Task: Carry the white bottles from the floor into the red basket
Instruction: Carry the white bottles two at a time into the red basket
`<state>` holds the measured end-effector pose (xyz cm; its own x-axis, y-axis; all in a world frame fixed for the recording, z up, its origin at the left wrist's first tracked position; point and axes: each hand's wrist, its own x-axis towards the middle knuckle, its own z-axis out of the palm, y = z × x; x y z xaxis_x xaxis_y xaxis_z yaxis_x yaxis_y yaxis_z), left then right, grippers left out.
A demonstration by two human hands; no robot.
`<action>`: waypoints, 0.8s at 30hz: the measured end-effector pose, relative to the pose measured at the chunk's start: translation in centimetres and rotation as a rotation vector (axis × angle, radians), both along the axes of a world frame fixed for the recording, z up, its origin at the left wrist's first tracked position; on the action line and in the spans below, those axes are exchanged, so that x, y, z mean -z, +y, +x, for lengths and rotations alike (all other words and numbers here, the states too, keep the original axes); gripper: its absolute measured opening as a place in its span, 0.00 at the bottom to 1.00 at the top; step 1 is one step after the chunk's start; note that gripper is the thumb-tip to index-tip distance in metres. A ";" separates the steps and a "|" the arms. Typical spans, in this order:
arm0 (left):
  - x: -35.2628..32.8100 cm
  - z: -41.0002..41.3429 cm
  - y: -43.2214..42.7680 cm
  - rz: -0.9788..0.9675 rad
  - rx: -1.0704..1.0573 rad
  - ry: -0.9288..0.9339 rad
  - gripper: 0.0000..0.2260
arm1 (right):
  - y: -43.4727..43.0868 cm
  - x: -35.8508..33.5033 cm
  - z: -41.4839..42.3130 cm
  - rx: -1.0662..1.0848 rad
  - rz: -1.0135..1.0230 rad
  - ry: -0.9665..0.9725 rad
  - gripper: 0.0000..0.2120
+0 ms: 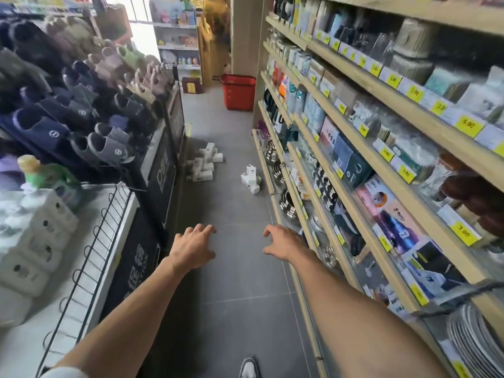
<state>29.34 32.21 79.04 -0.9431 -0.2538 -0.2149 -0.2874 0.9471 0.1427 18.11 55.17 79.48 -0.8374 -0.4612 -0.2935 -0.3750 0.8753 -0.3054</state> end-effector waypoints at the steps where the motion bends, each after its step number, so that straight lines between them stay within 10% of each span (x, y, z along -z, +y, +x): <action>1: 0.0 -1.1 -0.2 -0.003 0.001 -0.005 0.31 | -0.3 0.1 -1.3 0.003 -0.009 0.002 0.22; 24: 2.9 -21.6 -10.0 0.064 -0.021 -0.061 0.24 | -11.0 3.2 -22.3 -0.019 0.008 -0.091 0.21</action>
<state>7.71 22.24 76.09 -0.9223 -0.2578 -0.2879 -0.3175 0.9302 0.1840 -4.16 44.21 76.32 -0.7984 -0.4739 -0.3715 -0.3627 0.8709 -0.3317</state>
